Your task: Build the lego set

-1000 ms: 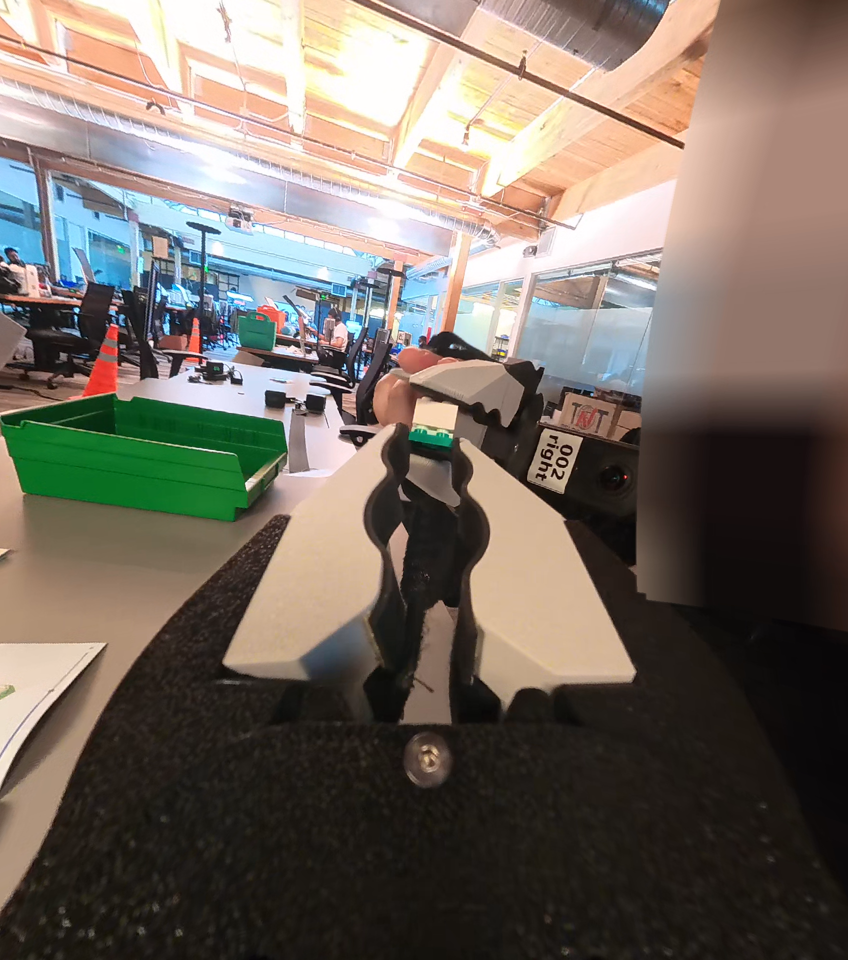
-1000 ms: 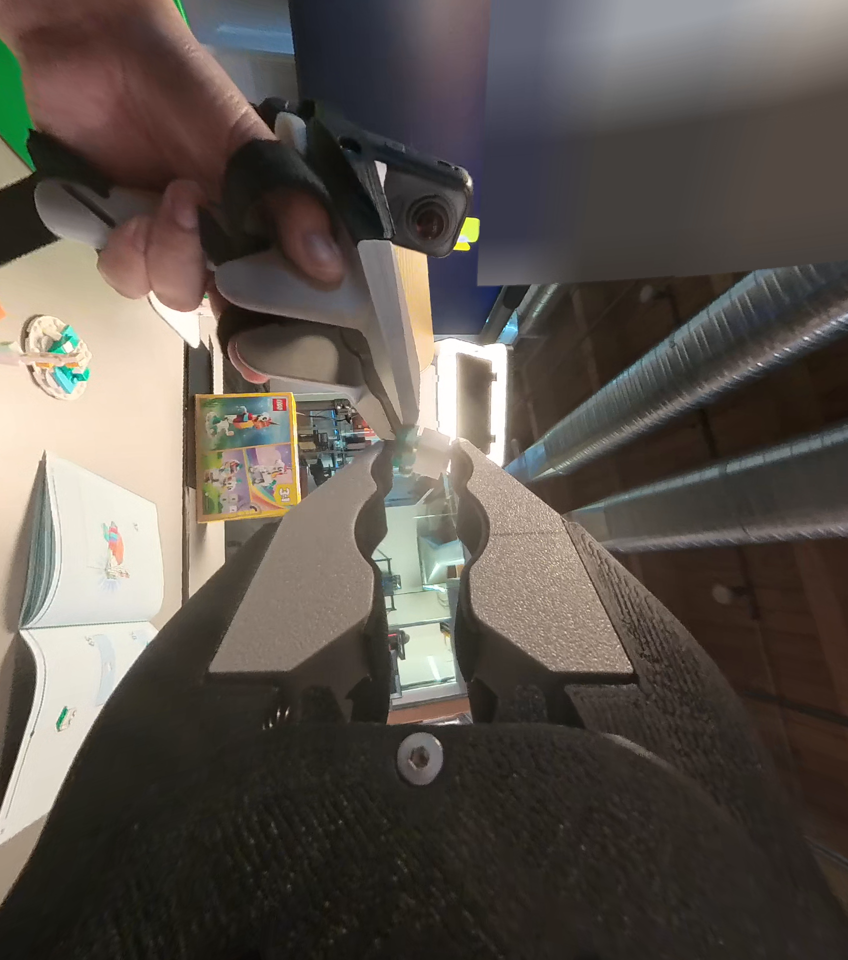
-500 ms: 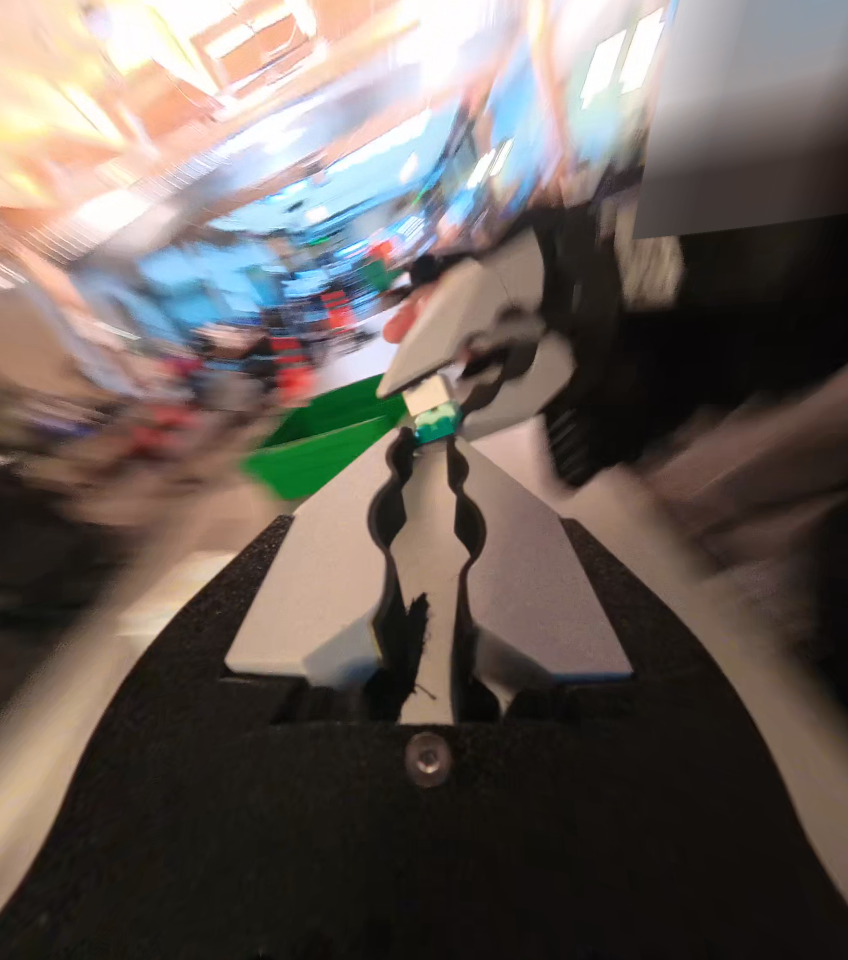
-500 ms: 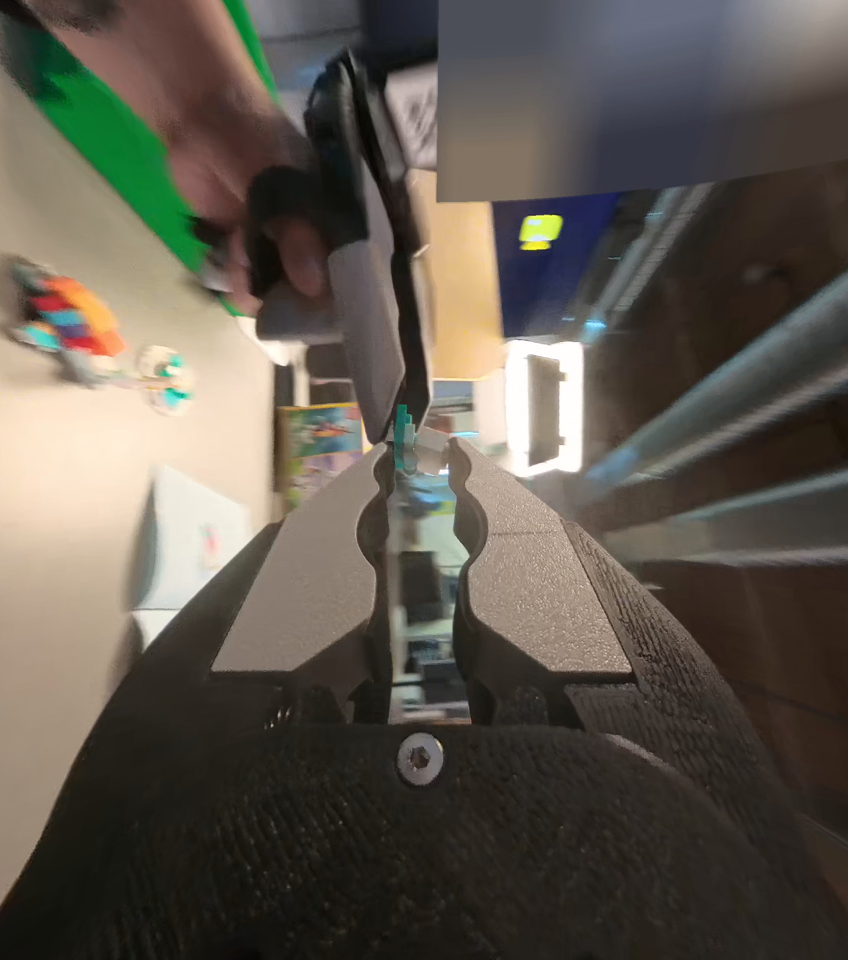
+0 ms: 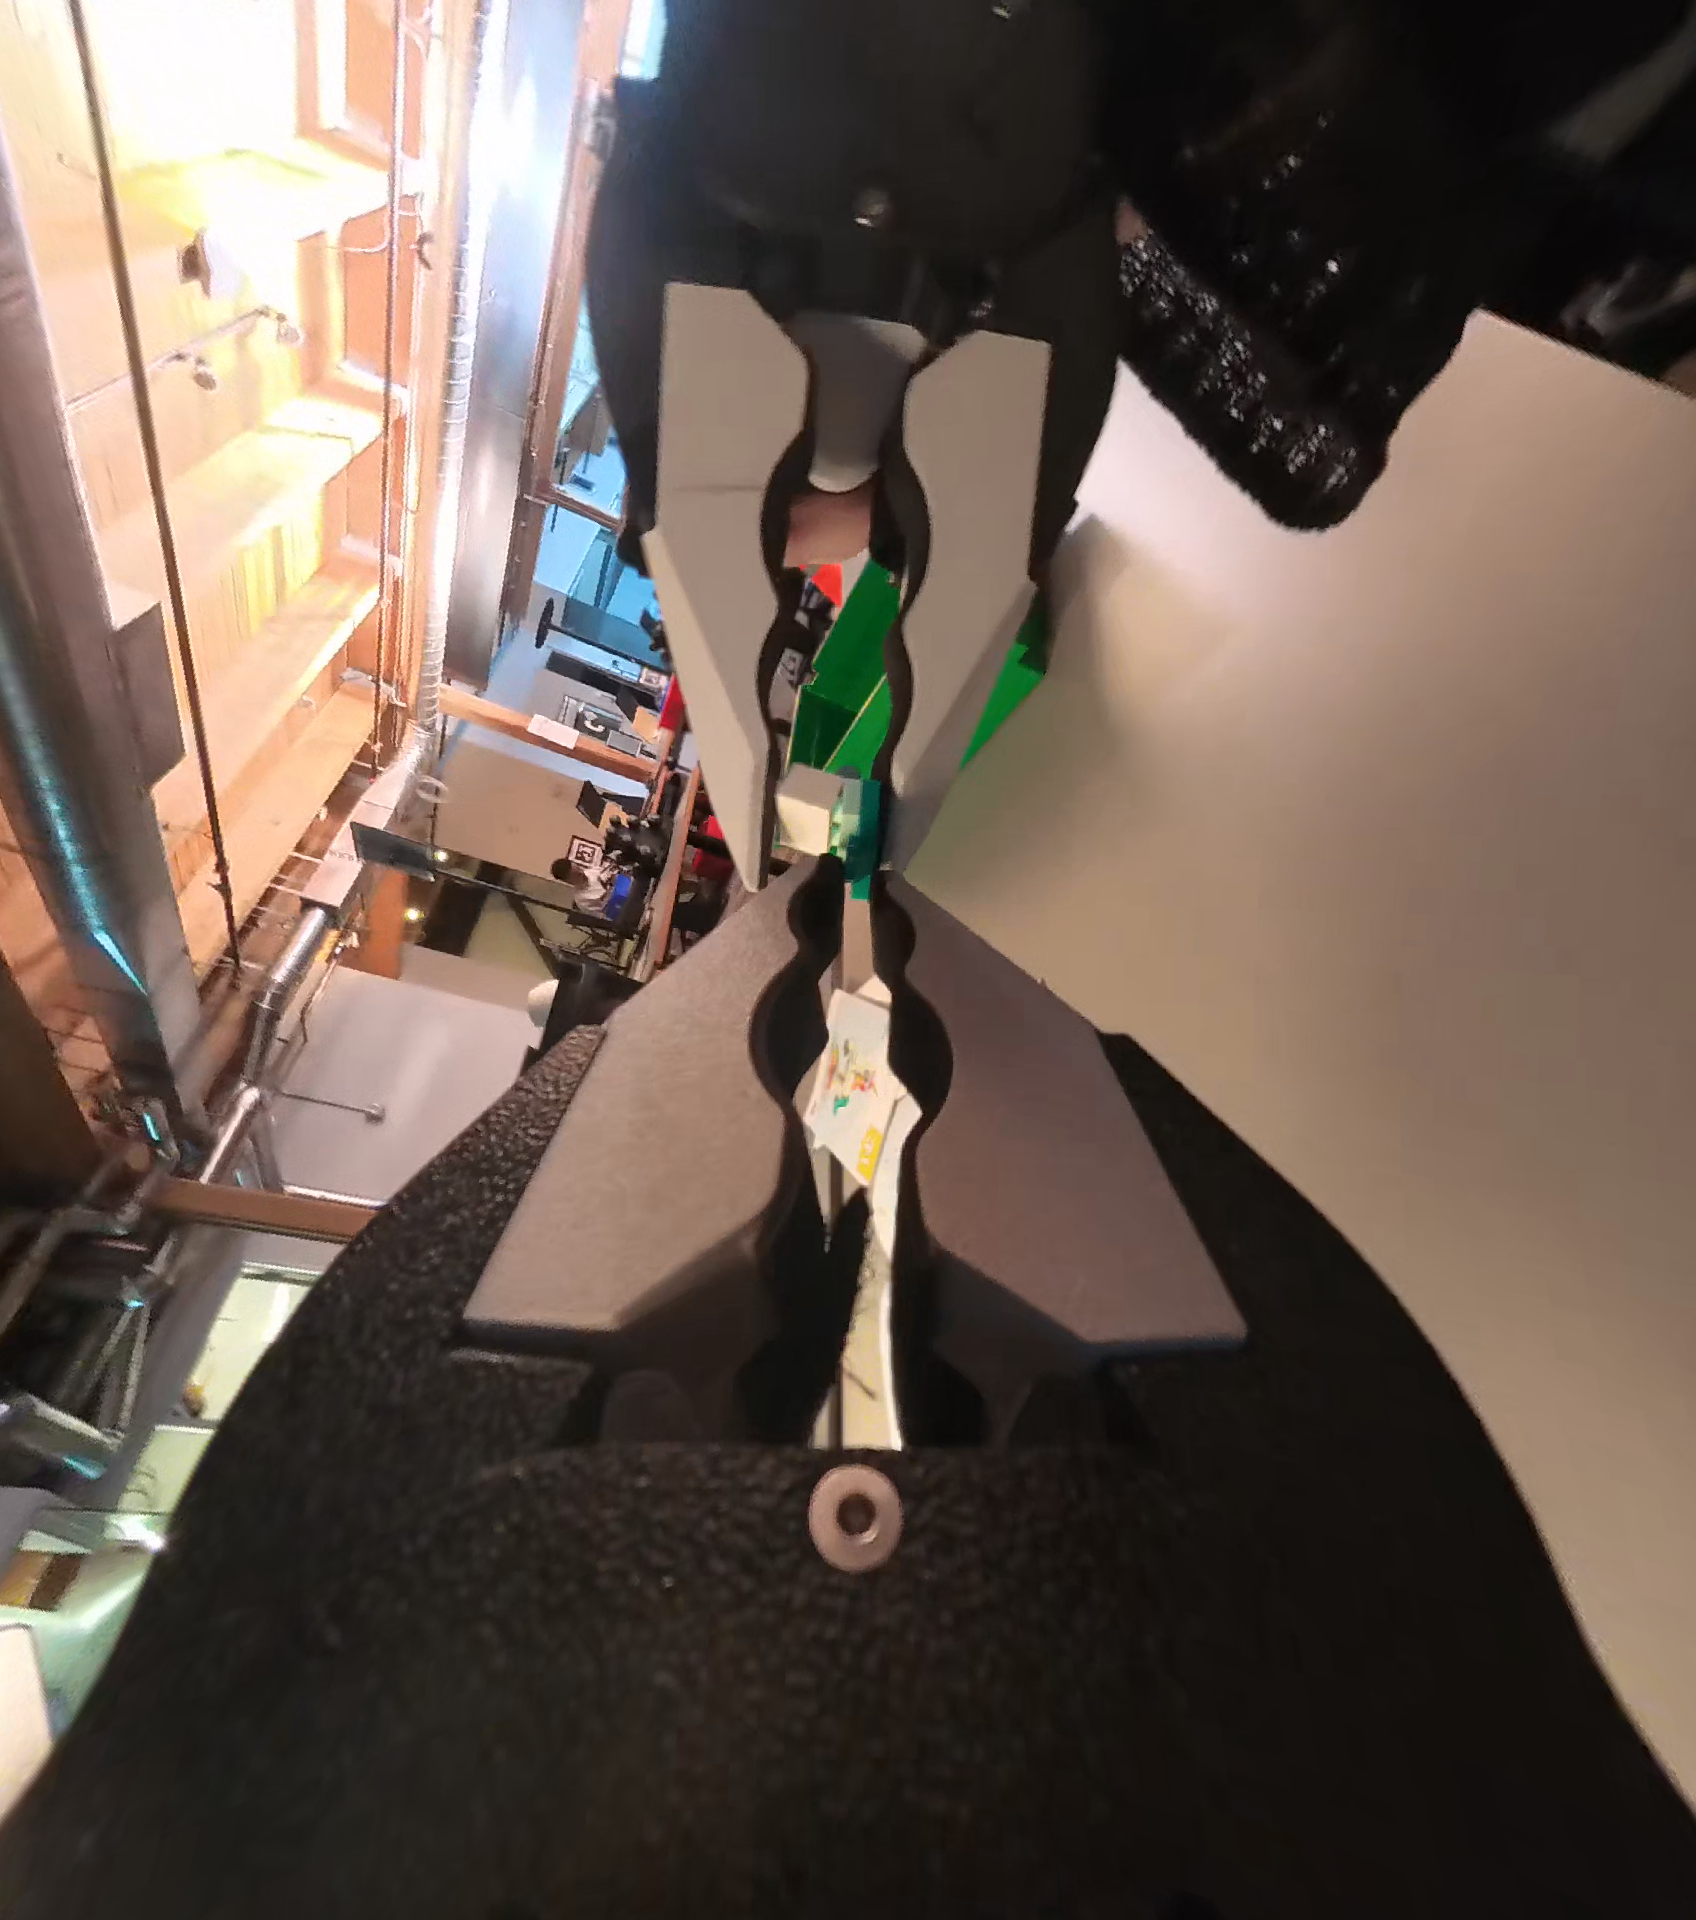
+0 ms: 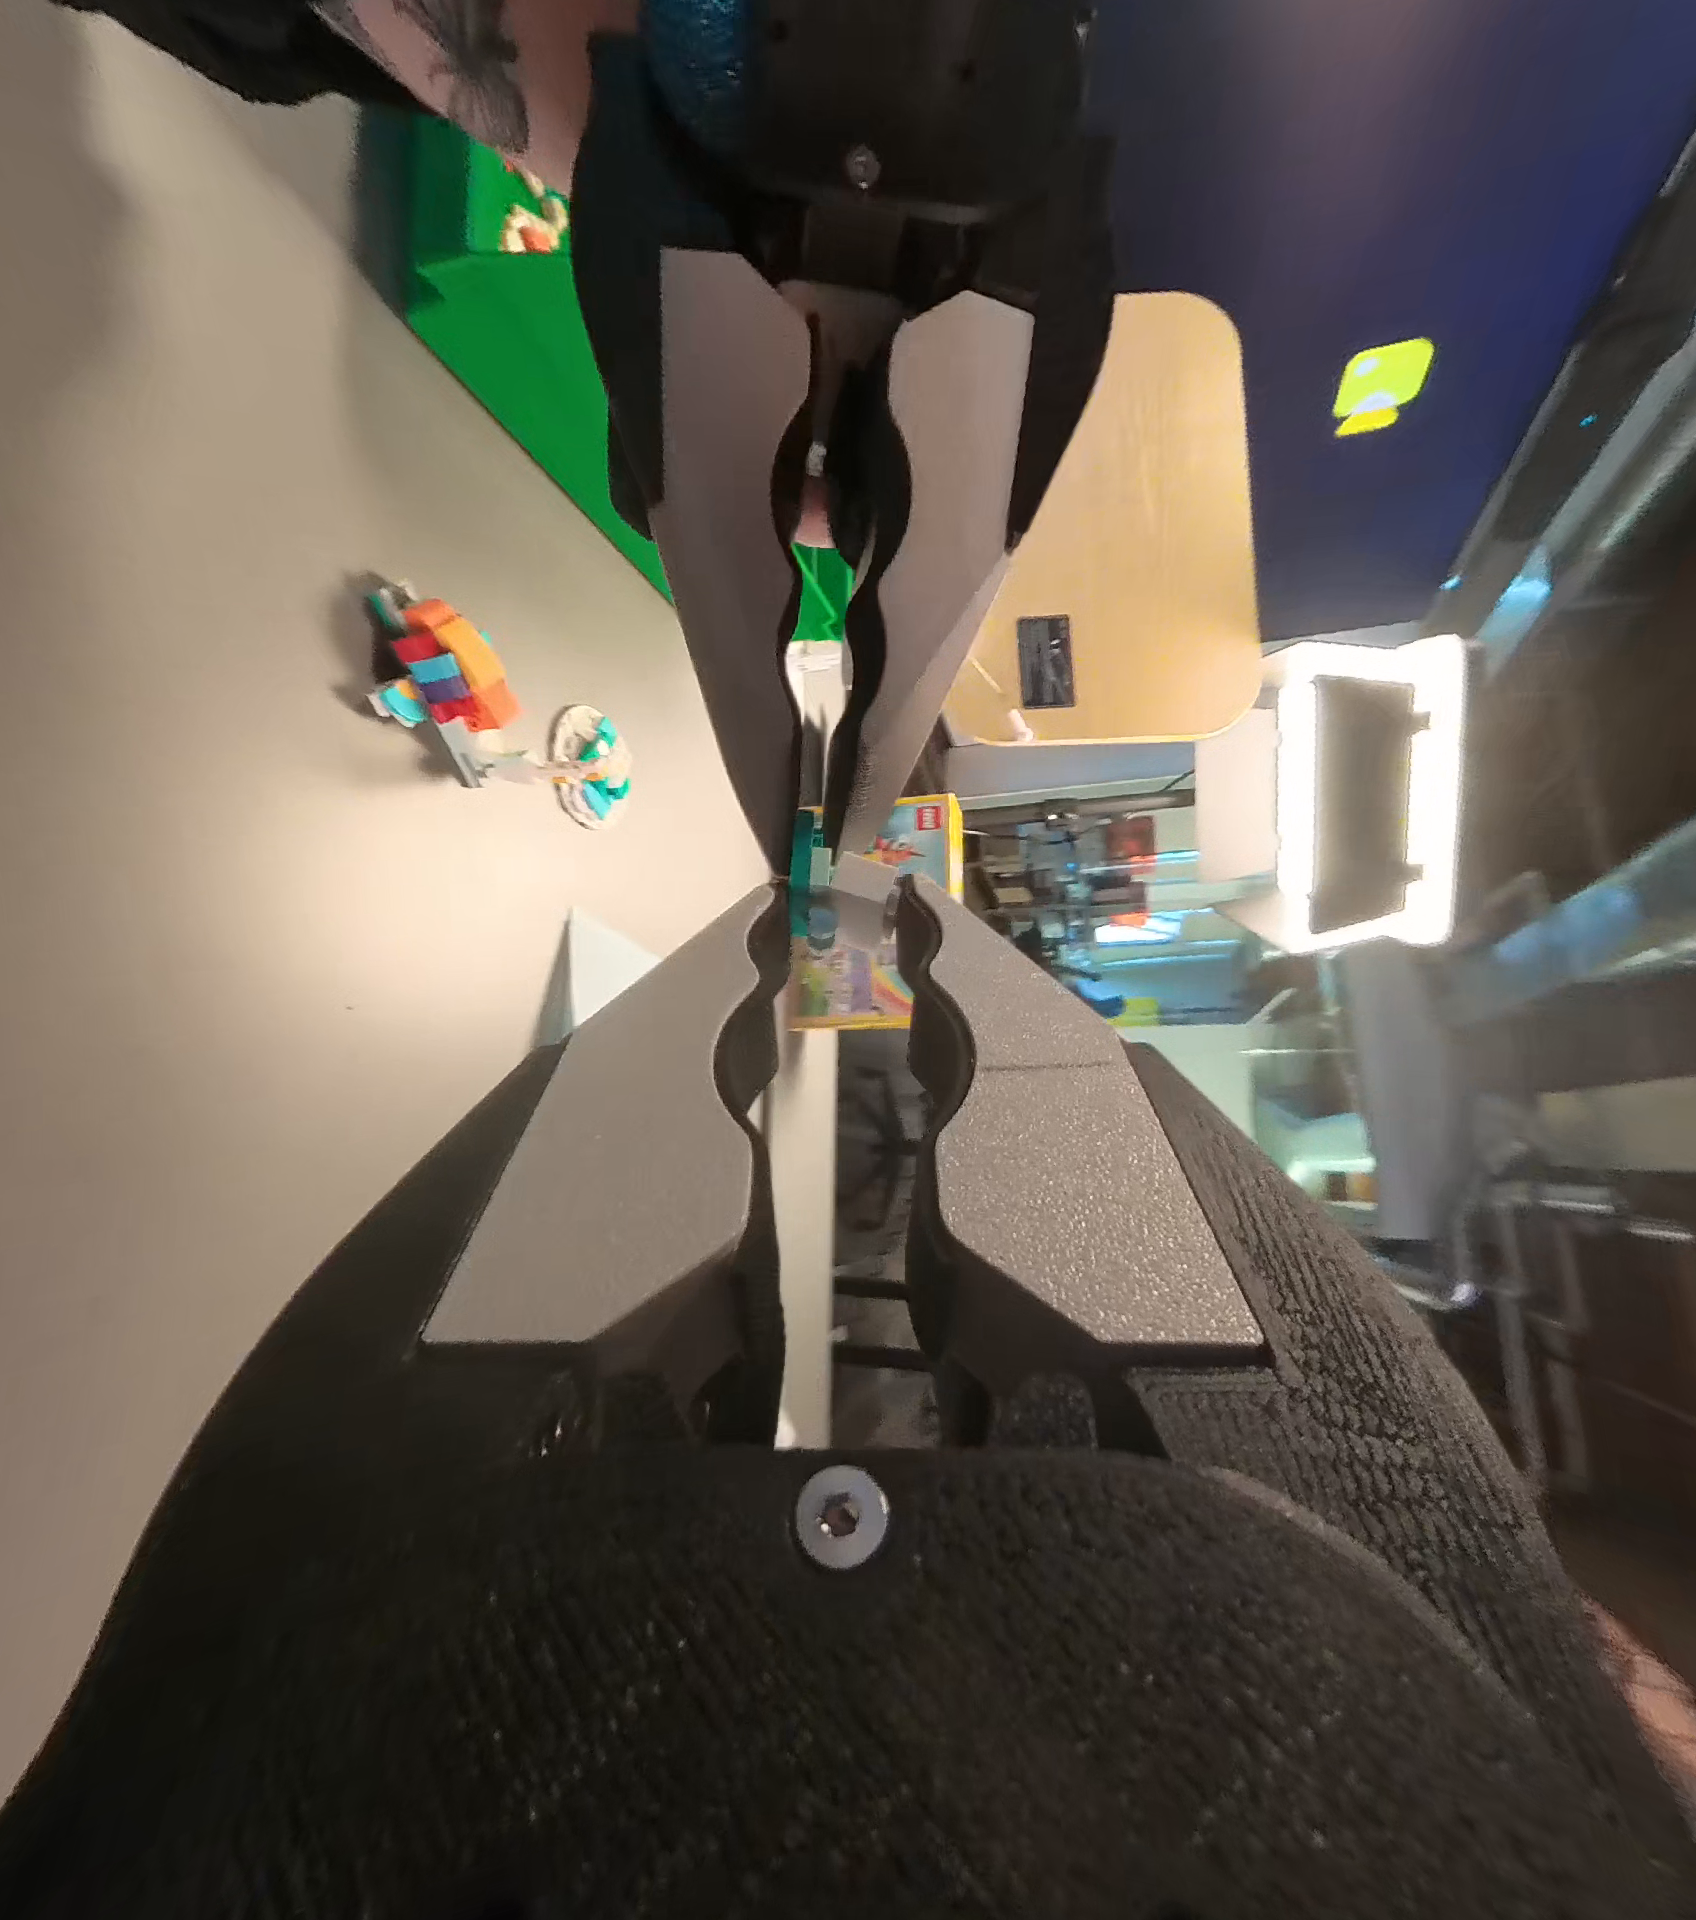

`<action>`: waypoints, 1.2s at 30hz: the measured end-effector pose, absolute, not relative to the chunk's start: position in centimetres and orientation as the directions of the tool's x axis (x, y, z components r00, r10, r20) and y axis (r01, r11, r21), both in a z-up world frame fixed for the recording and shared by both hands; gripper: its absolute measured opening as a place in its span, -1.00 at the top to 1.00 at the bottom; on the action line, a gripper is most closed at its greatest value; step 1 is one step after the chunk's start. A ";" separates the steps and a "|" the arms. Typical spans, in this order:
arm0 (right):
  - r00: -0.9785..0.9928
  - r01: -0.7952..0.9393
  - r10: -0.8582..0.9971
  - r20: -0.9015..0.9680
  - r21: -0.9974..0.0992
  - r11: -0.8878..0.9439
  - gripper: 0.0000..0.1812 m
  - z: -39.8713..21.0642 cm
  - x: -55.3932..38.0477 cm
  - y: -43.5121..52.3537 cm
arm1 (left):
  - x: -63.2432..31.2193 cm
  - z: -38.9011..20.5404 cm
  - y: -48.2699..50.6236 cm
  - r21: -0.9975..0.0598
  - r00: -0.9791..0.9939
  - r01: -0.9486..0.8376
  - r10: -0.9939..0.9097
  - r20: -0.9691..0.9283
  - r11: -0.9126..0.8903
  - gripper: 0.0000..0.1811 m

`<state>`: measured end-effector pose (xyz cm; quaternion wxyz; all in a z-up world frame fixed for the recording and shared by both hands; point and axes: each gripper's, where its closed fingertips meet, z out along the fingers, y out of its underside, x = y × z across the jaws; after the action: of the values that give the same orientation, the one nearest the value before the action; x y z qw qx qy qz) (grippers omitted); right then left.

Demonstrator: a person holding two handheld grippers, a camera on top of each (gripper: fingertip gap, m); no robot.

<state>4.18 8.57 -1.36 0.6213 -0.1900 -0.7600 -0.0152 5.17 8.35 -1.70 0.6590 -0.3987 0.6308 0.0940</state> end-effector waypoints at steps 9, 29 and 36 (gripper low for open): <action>-0.157 0.387 0.168 0.973 -0.096 0.917 0.81 -1.3 4.4 9.2 | 5.3 -1.8 8.9 -0.398 0.196 -0.681 -0.371 -0.908 0.615 0.98; -0.129 0.431 0.166 0.978 -0.096 0.897 0.82 -1.9 4.7 9.5 | 5.6 -2.3 9.0 -0.387 0.189 -0.693 -0.365 -0.912 0.609 0.99; -0.053 0.406 0.257 0.965 -0.215 0.888 0.81 -3.9 4.8 10.9 | 5.6 -4.3 10.6 -0.373 0.170 -0.719 -0.372 -0.913 0.587 0.99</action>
<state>4.78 10.95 -3.86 0.6489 -0.2295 -0.7232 -0.0575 5.65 10.55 -4.34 0.6302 -0.4332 0.6295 0.1375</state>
